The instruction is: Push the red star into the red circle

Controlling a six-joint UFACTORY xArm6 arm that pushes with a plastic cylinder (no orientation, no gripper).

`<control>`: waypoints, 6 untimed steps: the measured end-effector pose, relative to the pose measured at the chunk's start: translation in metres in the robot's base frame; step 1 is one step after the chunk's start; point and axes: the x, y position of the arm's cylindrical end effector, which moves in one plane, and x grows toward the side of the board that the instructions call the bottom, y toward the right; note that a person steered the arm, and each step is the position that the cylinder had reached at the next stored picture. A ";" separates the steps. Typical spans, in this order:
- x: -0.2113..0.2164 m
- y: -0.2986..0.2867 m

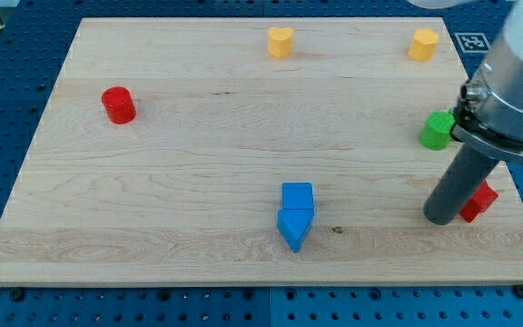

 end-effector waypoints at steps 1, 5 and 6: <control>0.033 0.024; -0.038 0.028; -0.070 -0.041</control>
